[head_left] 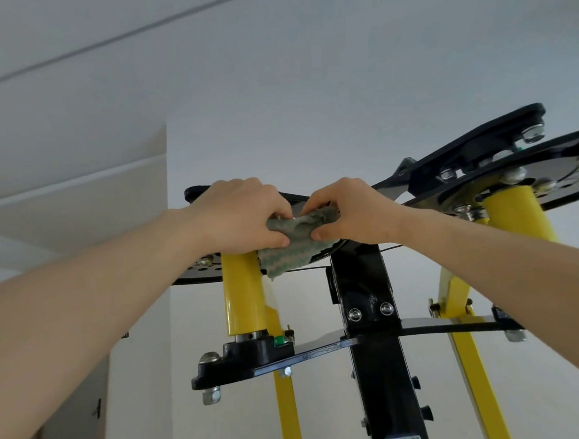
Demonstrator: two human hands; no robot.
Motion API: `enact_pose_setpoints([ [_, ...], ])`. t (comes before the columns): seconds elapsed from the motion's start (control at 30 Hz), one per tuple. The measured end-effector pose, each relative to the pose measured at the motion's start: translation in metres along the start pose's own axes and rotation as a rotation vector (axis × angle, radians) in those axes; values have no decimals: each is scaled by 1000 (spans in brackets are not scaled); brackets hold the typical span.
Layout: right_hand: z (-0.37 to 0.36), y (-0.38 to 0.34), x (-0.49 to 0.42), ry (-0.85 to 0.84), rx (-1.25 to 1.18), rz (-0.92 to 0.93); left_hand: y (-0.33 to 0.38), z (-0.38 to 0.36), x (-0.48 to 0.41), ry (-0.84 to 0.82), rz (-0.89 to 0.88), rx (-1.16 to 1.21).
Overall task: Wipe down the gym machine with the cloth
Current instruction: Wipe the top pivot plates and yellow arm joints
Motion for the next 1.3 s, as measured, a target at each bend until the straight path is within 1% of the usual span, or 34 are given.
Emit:
enact_pose_setpoints([
  [0.13,1,22,7,28,158,-106,18,-4,-17,18,-10,-90],
  [0.27,-3,26,4,7,304,-162,30,-15,-34,-43,9,-183],
  [0.3,-4,25,5,1,320,-167,31,-16,-35,-46,15,-195],
  [0.37,-4,24,10,30,278,-151,32,-15,-32,-27,14,-194],
  [0.43,0,24,25,125,143,-124,34,-11,-23,60,-7,-179],
  [0.5,2,21,44,200,-52,-110,39,-4,-8,224,-55,-172],
  [0.57,-6,18,58,166,-210,-117,45,2,7,377,-145,-162],
  [0.6,-14,19,62,113,-298,-132,49,2,14,410,-189,-152],
  [0.67,-34,21,71,-31,-537,-182,56,-4,23,398,-245,-87],
  [0.73,-53,23,80,-134,-734,-237,54,-17,26,280,-204,92],
  [0.8,-64,26,90,-166,-847,-295,47,-34,25,164,-132,301],
  [0.9,-78,33,99,-194,-945,-377,36,-56,26,121,-10,572],
  [0.97,-86,38,104,-212,-875,-456,29,-68,26,129,86,651],
  [1.03,-95,44,107,-211,-797,-545,27,-77,26,142,160,682],
  [1.1,-104,47,107,-163,-870,-613,29,-80,28,197,199,737],
  [1.2,-117,42,102,-68,-1209,-655,43,-84,32,250,179,786],
  [1.27,-123,34,99,-40,-1429,-632,56,-88,35,243,128,798],
  [1.3,-124,30,98,-39,-1490,-612,59,-90,37,239,110,803],
])
Point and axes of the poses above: each hand's wrist, its own x-axis away from the middle knuckle, its own z-axis out of the back of the hand, y = z × x, the point moved 9 cm from there along -x, towards the middle knuckle, and after that the axes turned 11 degrees about -y, right-handed, at the moved point
